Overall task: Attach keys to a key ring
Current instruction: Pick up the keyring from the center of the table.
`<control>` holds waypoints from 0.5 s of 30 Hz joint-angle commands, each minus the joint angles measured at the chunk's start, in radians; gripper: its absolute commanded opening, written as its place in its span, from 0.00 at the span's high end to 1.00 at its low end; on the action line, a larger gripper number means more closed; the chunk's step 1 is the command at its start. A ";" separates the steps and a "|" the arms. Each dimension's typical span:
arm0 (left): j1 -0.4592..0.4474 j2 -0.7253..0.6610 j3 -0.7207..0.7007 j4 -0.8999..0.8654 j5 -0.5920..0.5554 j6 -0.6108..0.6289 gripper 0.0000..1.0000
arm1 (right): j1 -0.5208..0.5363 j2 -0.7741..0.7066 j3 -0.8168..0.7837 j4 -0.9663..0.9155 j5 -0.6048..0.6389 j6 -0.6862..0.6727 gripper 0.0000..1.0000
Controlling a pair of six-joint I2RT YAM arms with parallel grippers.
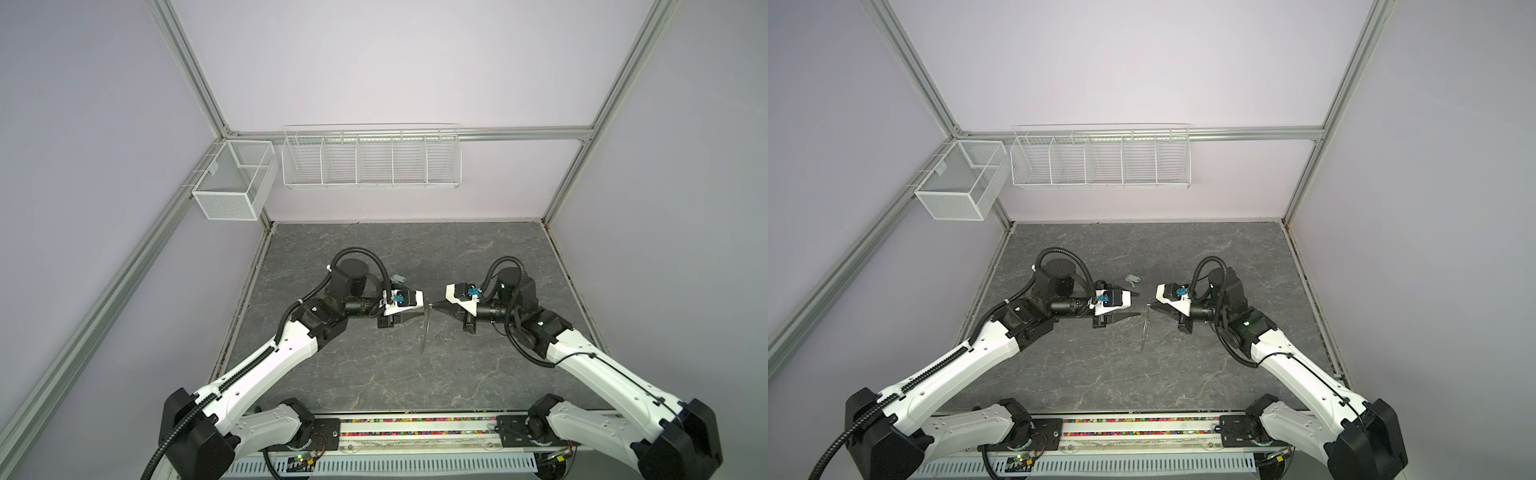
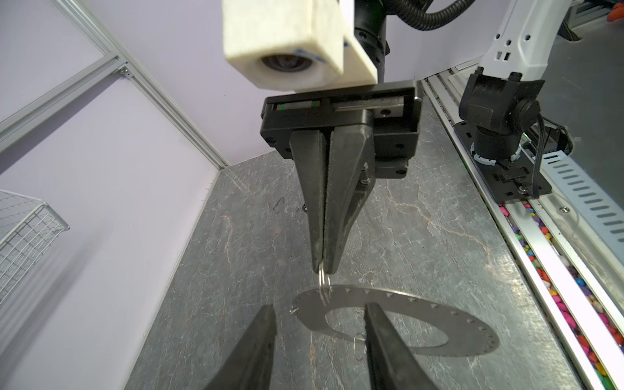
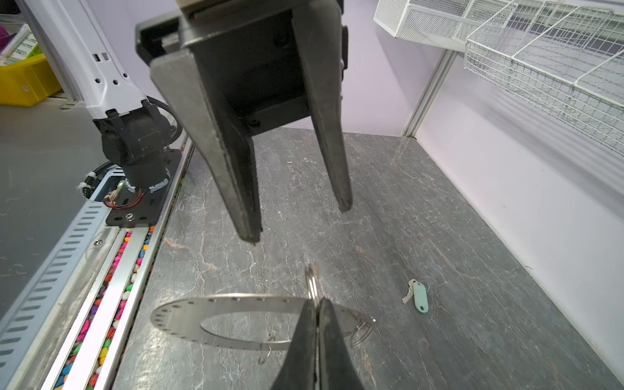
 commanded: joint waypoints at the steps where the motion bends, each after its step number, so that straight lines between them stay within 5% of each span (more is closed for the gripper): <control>1: -0.003 -0.015 -0.032 0.008 -0.033 -0.010 0.57 | 0.005 -0.032 -0.026 0.062 0.019 -0.030 0.93; 15: -0.032 -0.004 -0.085 0.166 -0.125 -0.025 0.69 | 0.087 -0.114 -0.115 0.173 0.209 -0.194 0.93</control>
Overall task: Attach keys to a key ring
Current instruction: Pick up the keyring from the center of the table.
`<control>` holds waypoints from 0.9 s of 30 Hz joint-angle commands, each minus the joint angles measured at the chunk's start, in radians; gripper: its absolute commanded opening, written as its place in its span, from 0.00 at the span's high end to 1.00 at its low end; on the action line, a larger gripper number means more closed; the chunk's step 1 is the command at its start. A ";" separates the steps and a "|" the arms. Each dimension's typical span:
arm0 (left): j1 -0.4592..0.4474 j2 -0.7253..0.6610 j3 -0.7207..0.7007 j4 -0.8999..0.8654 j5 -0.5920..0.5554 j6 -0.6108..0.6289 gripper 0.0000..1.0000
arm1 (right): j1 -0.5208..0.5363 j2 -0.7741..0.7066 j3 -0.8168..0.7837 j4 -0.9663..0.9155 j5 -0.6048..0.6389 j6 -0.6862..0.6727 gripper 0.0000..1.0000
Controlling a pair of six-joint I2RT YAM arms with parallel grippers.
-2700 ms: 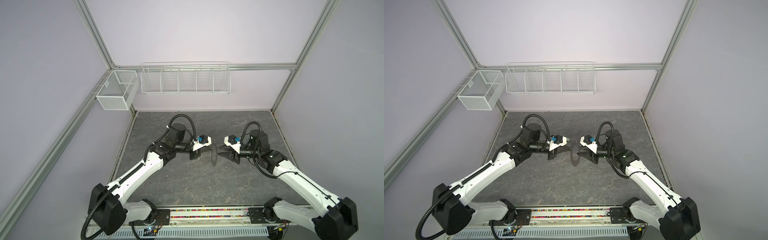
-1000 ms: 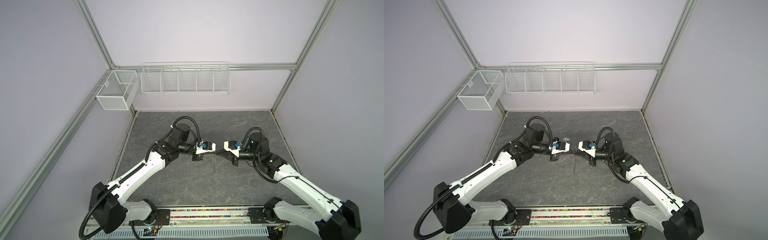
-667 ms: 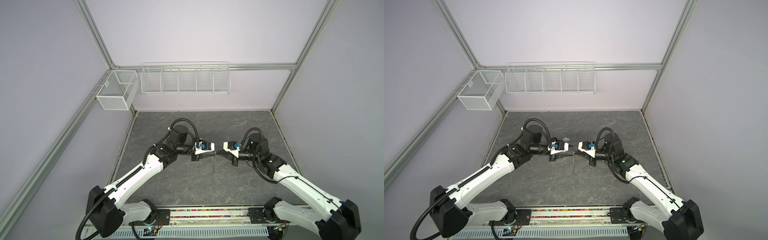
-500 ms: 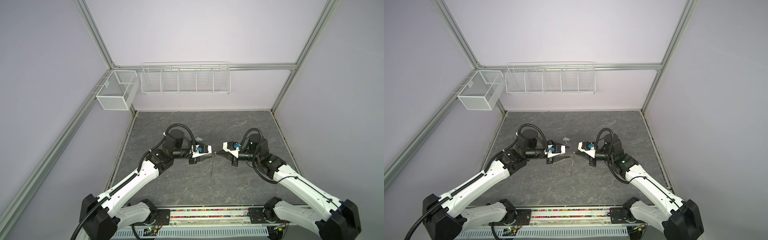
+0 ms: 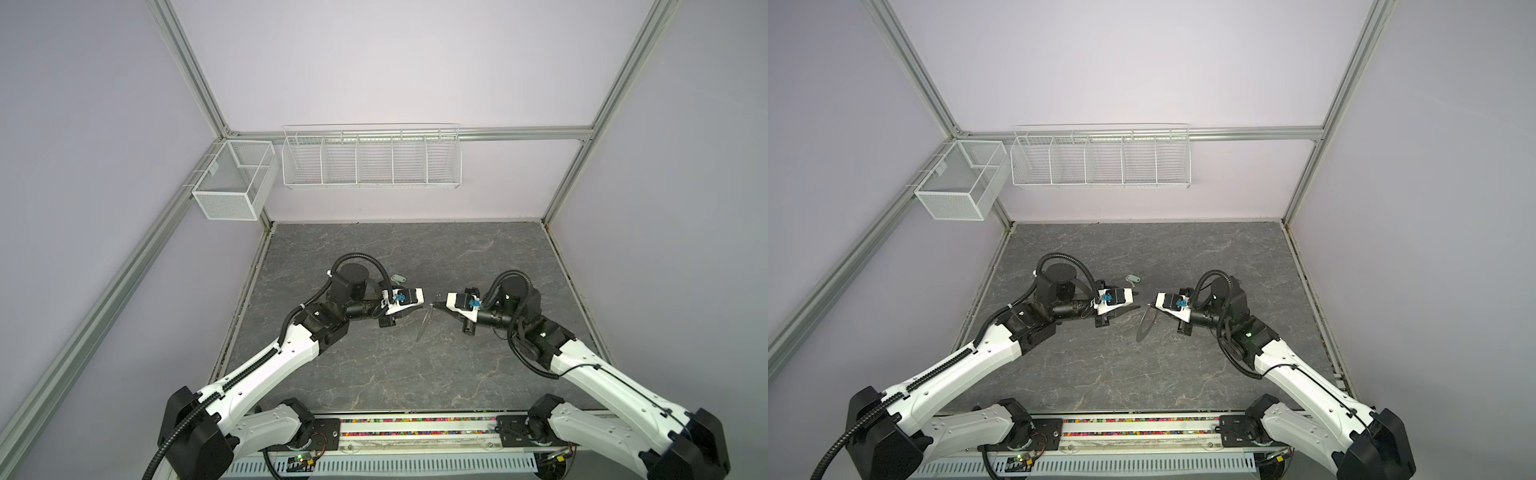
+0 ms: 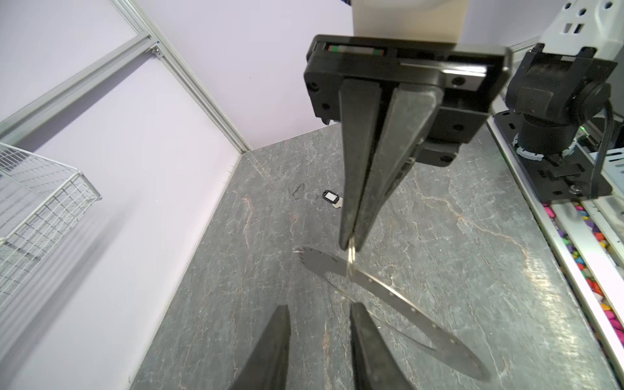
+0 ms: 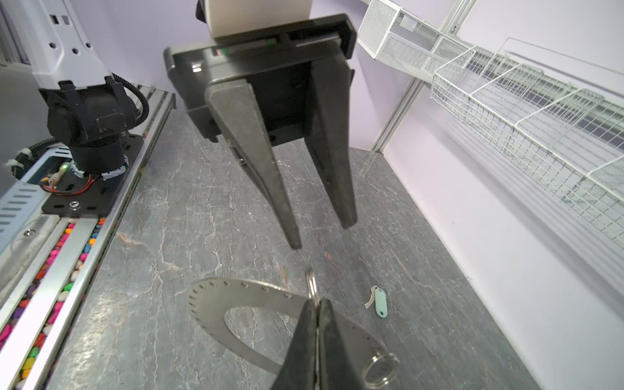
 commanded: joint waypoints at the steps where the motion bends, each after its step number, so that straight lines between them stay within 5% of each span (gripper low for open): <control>1: -0.016 -0.005 -0.027 0.047 -0.021 0.022 0.70 | 0.033 -0.041 -0.045 0.083 0.098 -0.120 0.93; 10: -0.029 -0.047 -0.089 0.071 -0.052 0.081 0.71 | 0.098 -0.096 -0.114 0.164 0.261 -0.279 0.93; 27: -0.114 -0.021 -0.088 0.138 -0.204 0.157 0.77 | 0.113 -0.081 -0.109 0.139 0.270 -0.296 0.93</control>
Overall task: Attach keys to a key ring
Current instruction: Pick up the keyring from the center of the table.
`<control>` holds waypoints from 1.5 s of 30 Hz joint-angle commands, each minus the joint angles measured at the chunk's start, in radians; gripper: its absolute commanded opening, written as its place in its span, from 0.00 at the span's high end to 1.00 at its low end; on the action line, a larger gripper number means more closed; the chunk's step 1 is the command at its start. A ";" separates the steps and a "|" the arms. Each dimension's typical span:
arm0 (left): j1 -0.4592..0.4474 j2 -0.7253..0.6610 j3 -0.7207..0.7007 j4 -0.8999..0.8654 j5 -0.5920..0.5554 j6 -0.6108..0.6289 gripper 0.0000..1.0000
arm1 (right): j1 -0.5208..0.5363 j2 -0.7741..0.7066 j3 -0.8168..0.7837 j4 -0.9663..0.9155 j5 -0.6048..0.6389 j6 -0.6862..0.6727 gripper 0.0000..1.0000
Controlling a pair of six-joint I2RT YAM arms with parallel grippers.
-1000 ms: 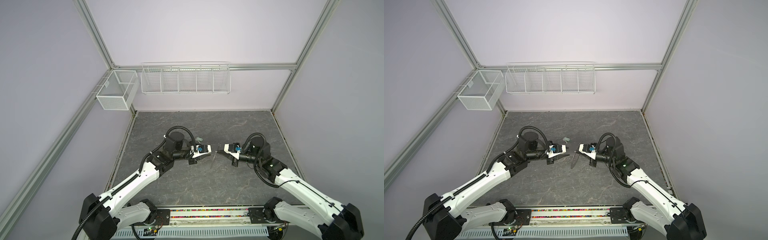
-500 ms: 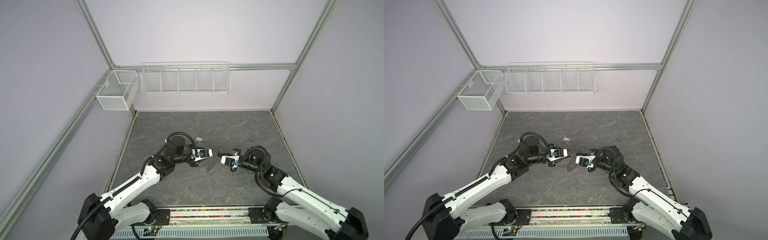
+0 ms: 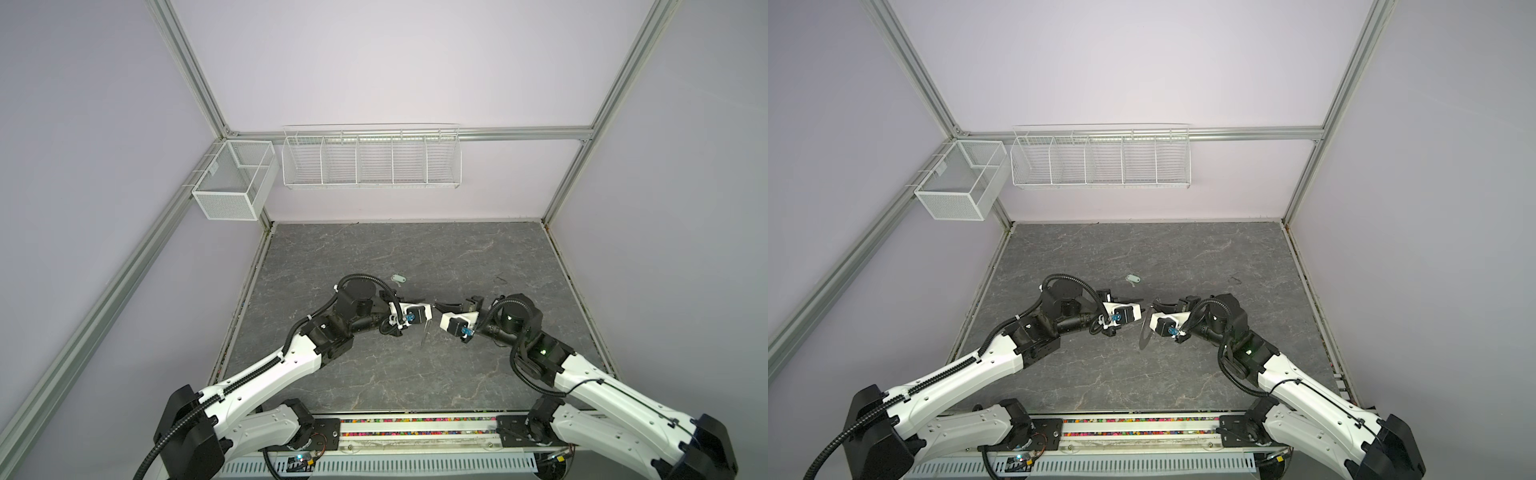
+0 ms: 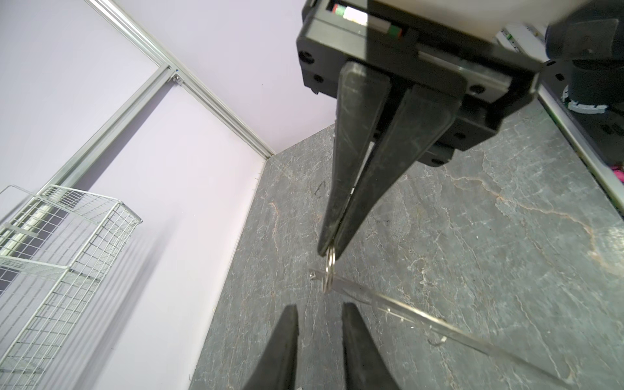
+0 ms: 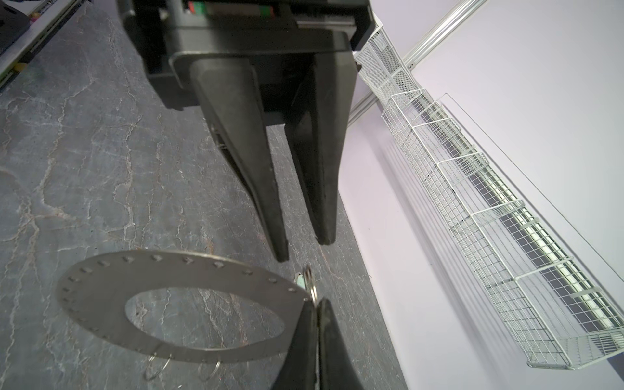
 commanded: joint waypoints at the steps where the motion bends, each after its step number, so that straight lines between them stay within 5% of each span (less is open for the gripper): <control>1: -0.009 0.011 0.006 0.017 -0.013 0.033 0.77 | 0.008 0.001 0.002 0.009 -0.007 -0.011 0.93; 36: -0.040 0.033 0.003 0.031 -0.076 0.013 0.82 | 0.009 0.018 0.039 -0.056 -0.029 0.039 0.93; 45: -0.042 0.055 0.029 0.002 -0.013 0.018 0.83 | 0.009 0.032 0.055 -0.065 -0.047 0.044 0.93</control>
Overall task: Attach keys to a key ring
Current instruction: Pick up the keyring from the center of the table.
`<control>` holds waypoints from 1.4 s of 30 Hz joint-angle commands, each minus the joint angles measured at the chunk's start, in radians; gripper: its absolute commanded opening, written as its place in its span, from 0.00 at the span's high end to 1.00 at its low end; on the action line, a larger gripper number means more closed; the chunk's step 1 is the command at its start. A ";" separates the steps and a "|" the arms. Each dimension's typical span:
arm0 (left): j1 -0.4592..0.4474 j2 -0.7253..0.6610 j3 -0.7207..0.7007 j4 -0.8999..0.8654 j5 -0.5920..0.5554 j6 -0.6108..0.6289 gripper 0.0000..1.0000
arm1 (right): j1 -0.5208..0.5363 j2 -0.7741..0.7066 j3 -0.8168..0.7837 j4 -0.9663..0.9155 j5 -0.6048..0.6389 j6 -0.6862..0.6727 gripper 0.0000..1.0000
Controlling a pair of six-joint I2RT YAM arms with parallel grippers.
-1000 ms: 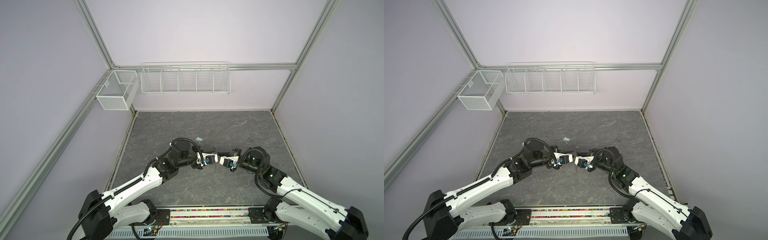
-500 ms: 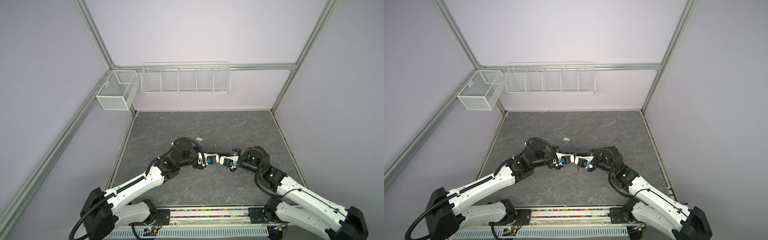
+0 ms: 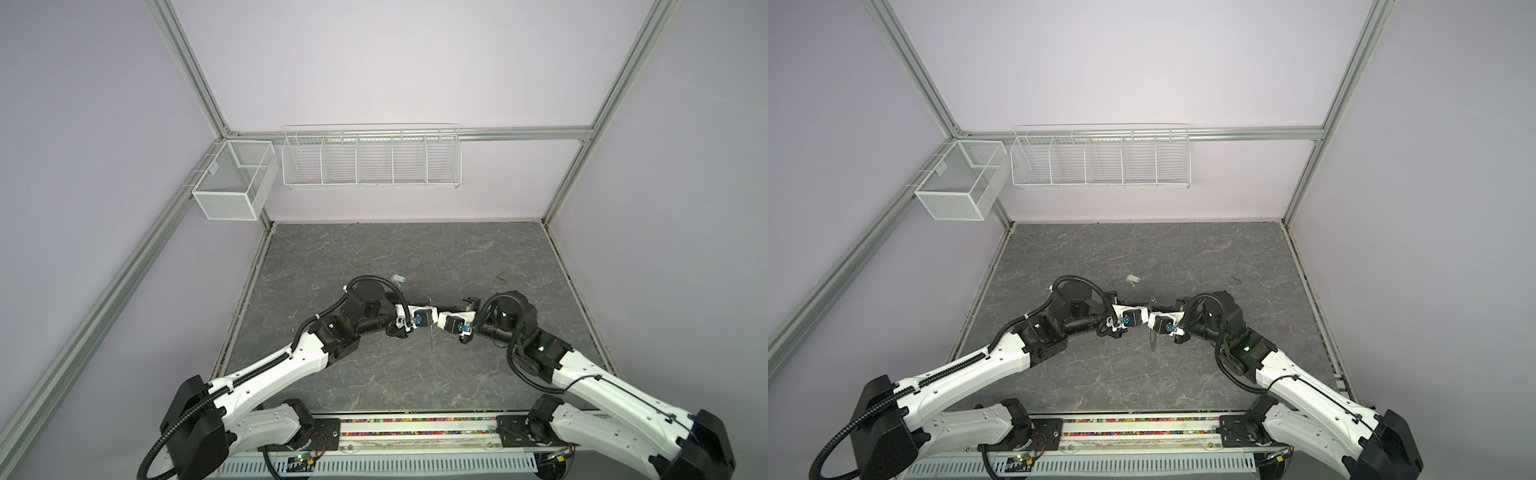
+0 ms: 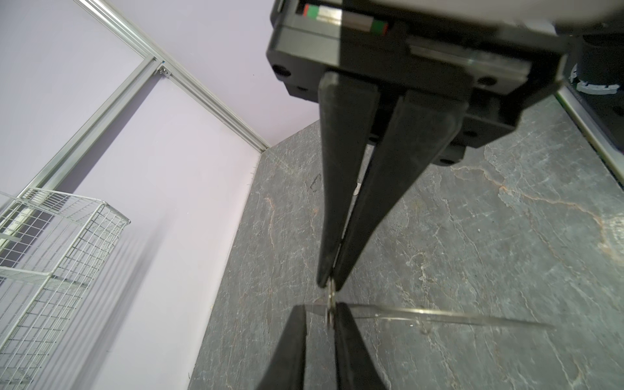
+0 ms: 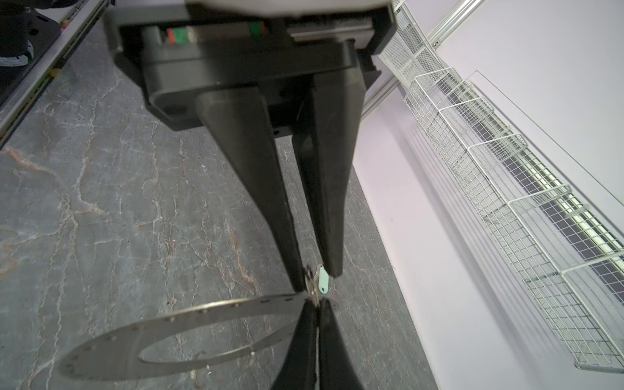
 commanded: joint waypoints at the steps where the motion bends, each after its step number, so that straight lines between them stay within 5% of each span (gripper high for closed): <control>1: -0.004 0.009 0.027 -0.009 0.030 0.005 0.84 | 0.010 -0.003 0.024 0.012 -0.027 0.009 0.93; 12: -0.003 0.023 0.041 -0.008 0.059 0.011 1.00 | 0.011 -0.008 0.028 0.001 -0.030 0.020 0.93; 23: 0.019 0.003 0.015 0.106 0.161 -0.105 1.00 | -0.064 -0.132 0.012 -0.079 -0.001 0.106 0.69; 30: 0.061 0.001 -0.018 0.239 0.254 -0.208 1.00 | -0.115 -0.220 -0.019 -0.111 -0.025 0.193 0.67; 42: 0.076 0.019 -0.030 0.323 0.324 -0.268 1.00 | -0.118 -0.127 0.022 -0.037 -0.149 0.310 0.69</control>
